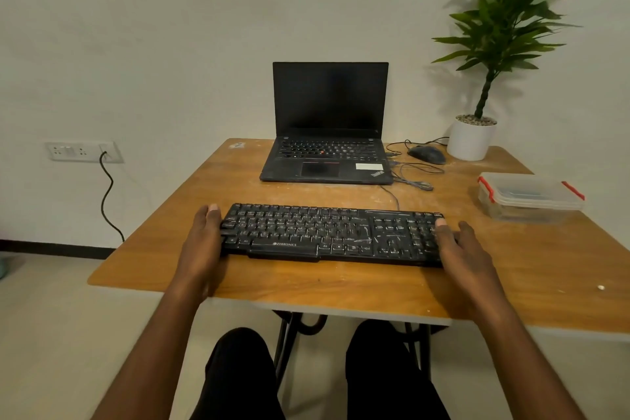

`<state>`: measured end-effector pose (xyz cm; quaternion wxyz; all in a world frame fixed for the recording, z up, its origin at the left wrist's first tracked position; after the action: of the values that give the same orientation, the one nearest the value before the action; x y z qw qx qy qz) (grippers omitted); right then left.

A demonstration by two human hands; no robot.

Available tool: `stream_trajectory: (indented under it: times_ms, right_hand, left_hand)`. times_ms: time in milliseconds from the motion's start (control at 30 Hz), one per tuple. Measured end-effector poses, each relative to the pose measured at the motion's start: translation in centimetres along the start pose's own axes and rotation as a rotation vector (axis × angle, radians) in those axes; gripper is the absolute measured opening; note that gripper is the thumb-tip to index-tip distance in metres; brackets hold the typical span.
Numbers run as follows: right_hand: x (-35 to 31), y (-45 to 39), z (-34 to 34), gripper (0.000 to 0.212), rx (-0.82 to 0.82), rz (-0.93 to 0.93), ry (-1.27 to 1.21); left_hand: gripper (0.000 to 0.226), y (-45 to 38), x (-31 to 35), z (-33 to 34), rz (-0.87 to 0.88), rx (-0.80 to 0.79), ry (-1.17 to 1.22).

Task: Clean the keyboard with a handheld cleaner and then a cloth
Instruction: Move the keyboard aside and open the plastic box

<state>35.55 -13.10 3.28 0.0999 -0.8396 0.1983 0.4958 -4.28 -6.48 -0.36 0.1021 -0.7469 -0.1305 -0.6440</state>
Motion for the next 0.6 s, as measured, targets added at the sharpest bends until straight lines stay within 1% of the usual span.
stream_trajectory:
  times_ms: [100, 267, 500, 600]
  right_hand:
    - [0.5, 1.5, -0.6, 0.071, 0.01, 0.007, -0.074]
    - [1.2, 4.0, -1.6, 0.072, 0.045, -0.007, -0.181]
    - [2.1, 5.8, -2.3, 0.071, 0.04, -0.02, -0.175]
    - [2.0, 6.2, -2.3, 0.071, 0.042, -0.029, -0.155]
  left_hand:
    - [0.064, 1.6, -0.2, -0.9, -0.009, 0.009, 0.001]
    - [0.066, 4.1, -0.6, -1.8, 0.004, 0.023, 0.023]
    - [0.061, 6.5, -0.3, -1.9, 0.038, 0.013, 0.074]
    - [0.069, 6.9, -0.4, -2.1, 0.042, 0.003, 0.05]
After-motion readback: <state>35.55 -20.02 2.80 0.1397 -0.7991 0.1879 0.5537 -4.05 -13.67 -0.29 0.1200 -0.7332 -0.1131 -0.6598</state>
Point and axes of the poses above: each hand's wrist, its own y-axis away from the middle knuckle, its own z-axis out of the palm, x = y × z, the point moved 1 cm from there along -y, towards the middle knuckle, and after that the axes turned 1 degree about -z, right-handed, at the moved point
